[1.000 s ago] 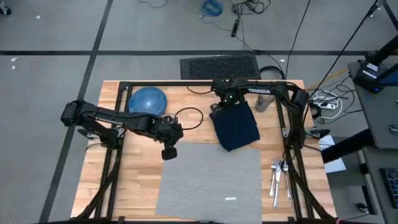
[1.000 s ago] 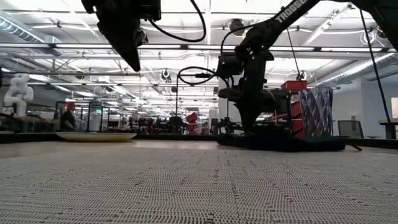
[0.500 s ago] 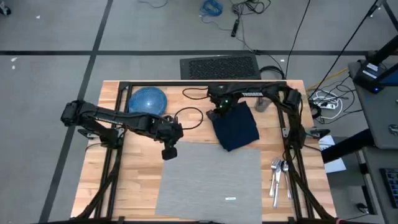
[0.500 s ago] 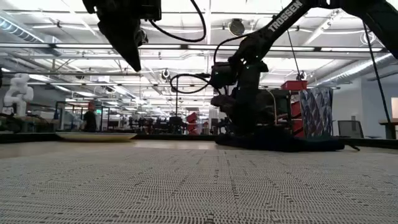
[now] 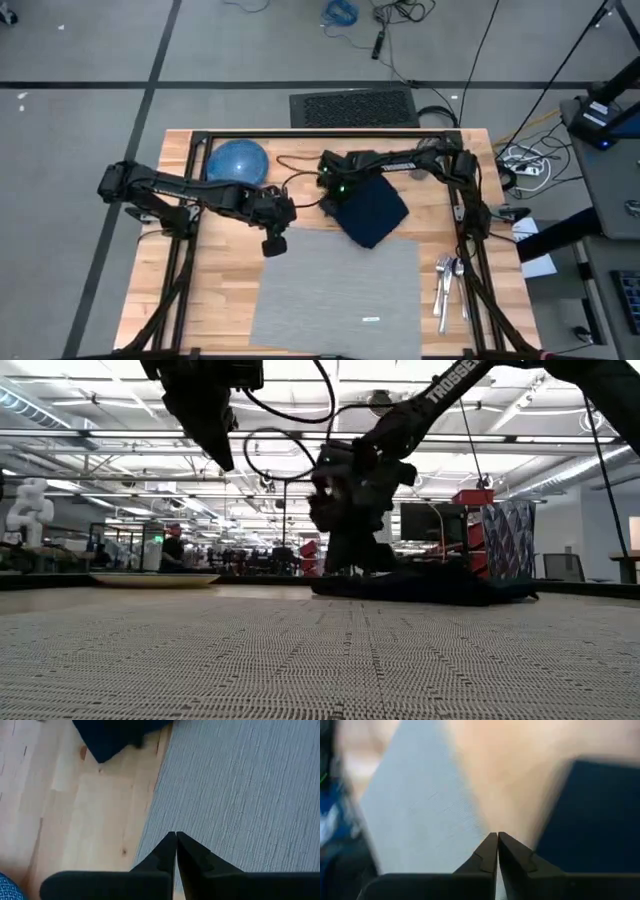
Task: Set table place
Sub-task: Fold the dark blue napkin
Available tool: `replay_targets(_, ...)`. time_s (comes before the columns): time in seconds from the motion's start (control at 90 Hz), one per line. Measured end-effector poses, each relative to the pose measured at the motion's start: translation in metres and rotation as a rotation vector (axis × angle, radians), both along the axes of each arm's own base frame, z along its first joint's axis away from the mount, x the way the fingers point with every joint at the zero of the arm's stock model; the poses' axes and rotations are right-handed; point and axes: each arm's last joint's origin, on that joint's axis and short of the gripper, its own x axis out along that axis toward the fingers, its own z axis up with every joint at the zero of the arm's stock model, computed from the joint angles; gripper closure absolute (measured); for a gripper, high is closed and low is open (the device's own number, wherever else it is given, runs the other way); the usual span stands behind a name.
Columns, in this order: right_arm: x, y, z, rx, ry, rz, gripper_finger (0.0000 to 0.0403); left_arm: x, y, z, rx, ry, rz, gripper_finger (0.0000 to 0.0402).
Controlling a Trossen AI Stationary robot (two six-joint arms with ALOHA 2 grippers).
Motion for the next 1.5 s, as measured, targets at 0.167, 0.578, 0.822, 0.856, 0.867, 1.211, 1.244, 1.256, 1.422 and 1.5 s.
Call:
replay_targets(0.167, -0.007, 0.023, 0.024, -0.264, 0.082, -0.048, 0.0403, 0.001, 0.000, 0.000, 0.000, -0.011, -0.001, 0.0402)
replay_targets(0.578, -0.059, -0.065, 0.031, -0.377, 0.400, -0.450, 0.0403, 0.006, -0.001, 0.003, -0.010, -0.071, 0.006, 0.0402)
replay_targets(0.822, -0.082, -0.100, 0.031, -0.330, 0.447, -0.560, 0.0403, 0.006, -0.001, 0.003, -0.011, -0.070, 0.006, 0.0402)
replay_targets(0.856, -0.084, -0.103, 0.029, -0.319, 0.455, -0.566, 0.0403, 0.006, -0.001, 0.003, -0.011, -0.068, 0.007, 0.0402)
replay_targets(0.867, -0.085, -0.104, 0.029, -0.313, 0.457, -0.567, 0.0403, 0.006, -0.001, 0.003, -0.011, -0.068, 0.007, 0.0402)
replay_targets(1.211, -0.086, -0.107, 0.009, -0.242, 0.513, -0.515, 0.0403, 0.005, -0.001, 0.003, -0.011, -0.064, 0.007, 0.0402)
replay_targets(1.244, -0.085, -0.107, 0.009, -0.233, 0.496, -0.508, 0.0403, 0.005, -0.001, 0.003, -0.011, -0.064, 0.007, 0.0402)
replay_targets(1.256, -0.084, -0.107, 0.009, -0.230, 0.489, -0.506, 0.0403, 0.005, -0.001, 0.003, -0.011, -0.064, 0.007, 0.0402)
replay_targets(1.422, -0.075, -0.107, 0.006, -0.176, 0.400, -0.485, 0.0403, 0.005, -0.001, 0.003, -0.011, -0.064, 0.007, 0.0402)
replay_targets(1.5, -0.069, -0.104, 0.002, -0.145, 0.371, -0.467, 0.0403, 0.005, -0.001, 0.003, -0.011, -0.065, 0.006, 0.0402)
